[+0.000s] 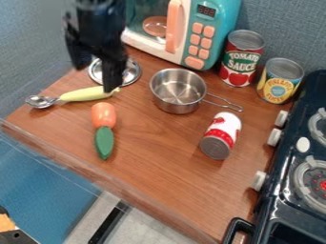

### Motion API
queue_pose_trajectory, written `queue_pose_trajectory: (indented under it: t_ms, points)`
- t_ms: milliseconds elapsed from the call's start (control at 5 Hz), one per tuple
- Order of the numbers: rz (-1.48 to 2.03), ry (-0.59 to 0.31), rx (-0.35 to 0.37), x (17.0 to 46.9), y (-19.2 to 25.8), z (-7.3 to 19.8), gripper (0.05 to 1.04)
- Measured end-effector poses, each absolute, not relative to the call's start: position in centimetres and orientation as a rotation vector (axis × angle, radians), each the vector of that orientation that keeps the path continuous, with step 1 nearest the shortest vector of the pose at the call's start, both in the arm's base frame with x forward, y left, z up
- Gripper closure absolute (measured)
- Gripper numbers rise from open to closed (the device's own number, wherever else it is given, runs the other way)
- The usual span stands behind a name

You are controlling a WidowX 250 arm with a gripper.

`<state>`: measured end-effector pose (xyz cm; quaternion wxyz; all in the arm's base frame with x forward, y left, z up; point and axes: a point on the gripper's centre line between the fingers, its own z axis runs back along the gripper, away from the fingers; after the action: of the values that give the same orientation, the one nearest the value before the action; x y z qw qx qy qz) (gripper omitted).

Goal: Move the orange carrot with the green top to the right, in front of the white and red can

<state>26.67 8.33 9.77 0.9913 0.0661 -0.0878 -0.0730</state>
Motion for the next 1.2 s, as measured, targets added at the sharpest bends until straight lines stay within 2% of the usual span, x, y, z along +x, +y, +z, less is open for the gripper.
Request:
queue_pose_trajectory:
  t_ms: [400, 600, 1000, 1200]
  points:
    - [-0.053, -0.155, 0.022, 26.4, 9.0, 5.6, 0.083]
    - [-0.057, -0.163, -0.007, 26.6, 9.1, 4.9, 0.083]
    - [-0.051, -0.143, -0.009, 27.1, 8.4, 1.8, 0.083]
    - [-0.009, -0.134, 0.016, 27.7, 8.4, 0.7, 0.083]
